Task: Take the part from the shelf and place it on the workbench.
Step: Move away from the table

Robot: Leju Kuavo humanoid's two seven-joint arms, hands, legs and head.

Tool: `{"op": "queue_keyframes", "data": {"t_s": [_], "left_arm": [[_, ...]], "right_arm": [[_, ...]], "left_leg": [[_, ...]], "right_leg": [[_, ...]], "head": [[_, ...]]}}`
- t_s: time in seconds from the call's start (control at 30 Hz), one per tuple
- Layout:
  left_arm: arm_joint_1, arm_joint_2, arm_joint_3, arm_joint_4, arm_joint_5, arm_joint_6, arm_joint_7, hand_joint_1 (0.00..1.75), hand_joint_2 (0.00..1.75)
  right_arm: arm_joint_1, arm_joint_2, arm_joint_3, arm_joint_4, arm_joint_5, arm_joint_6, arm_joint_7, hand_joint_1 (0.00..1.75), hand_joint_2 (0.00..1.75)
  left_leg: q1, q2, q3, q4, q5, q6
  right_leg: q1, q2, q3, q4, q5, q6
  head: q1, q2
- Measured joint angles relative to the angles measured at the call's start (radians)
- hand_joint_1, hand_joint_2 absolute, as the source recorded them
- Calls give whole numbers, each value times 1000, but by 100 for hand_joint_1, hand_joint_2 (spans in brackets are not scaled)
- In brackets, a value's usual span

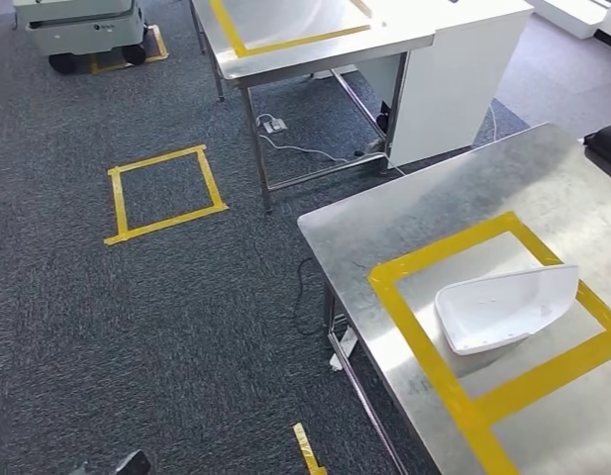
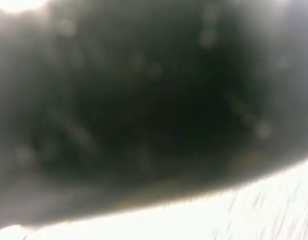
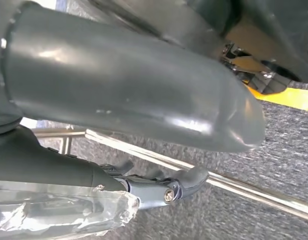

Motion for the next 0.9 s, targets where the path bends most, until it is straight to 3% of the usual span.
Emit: {"op": "queue_keyframes", "data": {"t_s": [0.07,0.1,0.13,0.17,0.23,0.27,0.33,0.37,0.43,0.5,0.57,0.63,0.67,0.7,0.73,0.8,0.87,0.9], "left_arm": [[-16,-5,60,79,-4,-17,23,0,0],[-23,-5,90,120,-6,-18,31,0,0],[-28,-6,118,156,-7,-17,36,0,0],[-31,-6,140,186,-7,-16,40,0,0],[-35,-6,175,228,-8,-13,43,0,0],[-39,-5,185,241,-8,-12,44,0,0],[-51,-5,203,264,-11,-12,48,0,0],[-56,-5,213,273,-12,-13,52,0,0],[-60,-6,233,289,-15,-12,57,0,0],[-60,-11,245,298,-16,-1,60,0,0],[-62,-15,246,302,-18,10,62,0,0],[-63,-17,243,309,-18,15,70,0,0],[-62,-18,241,313,-18,16,75,0,0],[-60,-19,239,317,-18,17,80,0,0],[-58,-21,235,320,-18,19,83,0,0],[-58,-23,226,323,-18,25,85,0,0],[-59,-27,218,325,-18,29,83,0,0],[-57,-29,216,325,-18,29,81,0,0]], "right_arm": [[-3,0,-2,-2,5,5,9,0,0],[-4,0,-5,-4,7,7,13,0,0],[-5,0,-7,-5,8,9,16,0,0],[-6,0,-9,-6,9,10,18,0,0],[-10,0,-12,-8,11,11,19,0,0],[-12,0,-13,-9,11,11,19,0,0],[-14,0,-15,-10,11,12,19,0,0],[-17,0,-16,-11,10,12,18,0,0],[-24,1,-17,-13,6,12,16,0,0],[-29,2,-19,-16,-2,12,13,0,0],[-26,2,-25,-17,-8,11,10,0,0],[-21,2,-34,-18,-12,11,10,0,0],[-20,2,-37,-18,-12,11,10,0,0],[-20,2,-40,-19,-13,10,10,0,0],[-20,2,-41,-20,-14,10,10,0,0],[-20,2,-44,-22,-15,7,8,0,0],[-20,2,-48,-22,-18,5,2,0,0],[-20,2,-51,-22,-21,4,-1,0,0]], "left_leg": [[-1,60,-55,116,-65,-7],[0,74,-85,179,-92,-9],[1,80,-104,217,-102,-11],[2,84,-104,221,-94,-11],[1,102,-49,126,-37,-8],[-3,129,-10,59,-12,-4],[-12,166,39,-27,9,9],[-16,171,44,-38,7,16],[-16,145,43,-42,9,29],[-12,122,45,-48,15,41],[-10,96,44,-49,18,48],[-11,64,43,-49,18,50],[-11,48,43,-49,18,50],[-12,33,45,-49,18,50],[-11,18,47,-48,18,49],[-12,-10,47,-46,17,44],[-11,-35,41,-45,20,32],[-10,-47,37,-45,23,25]], "right_leg": [[3,-29,2,-3,0,-6],[5,-45,2,-3,-1,-8],[7,-61,2,-2,-3,-8],[8,-77,3,-2,-5,-8],[10,-105,9,-2,-11,-5],[12,-118,13,-2,-15,-1],[17,-141,16,0,-24,8],[19,-152,20,0,-29,13],[16,-165,28,0,-35,23],[11,-124,17,32,-63,32],[6,-57,-36,148,-125,38],[5,-30,-104,278,-170,39],[5,-27,-122,300,-164,38],[5,-25,-120,279,-137,37],[4,-17,-101,223,-95,35],[-3,35,-45,84,-26,33],[-7,73,-15,21,-8,30],[-5,69,-12,18,-7,27]], "head": [[-6,0],[-7,0],[-6,0],[-6,0],[-7,0],[-7,0],[-5,0],[-3,0],[-2,0],[0,0],[4,0],[5,0],[5,0],[5,0],[5,0],[5,0],[5,0],[5,0]]}}
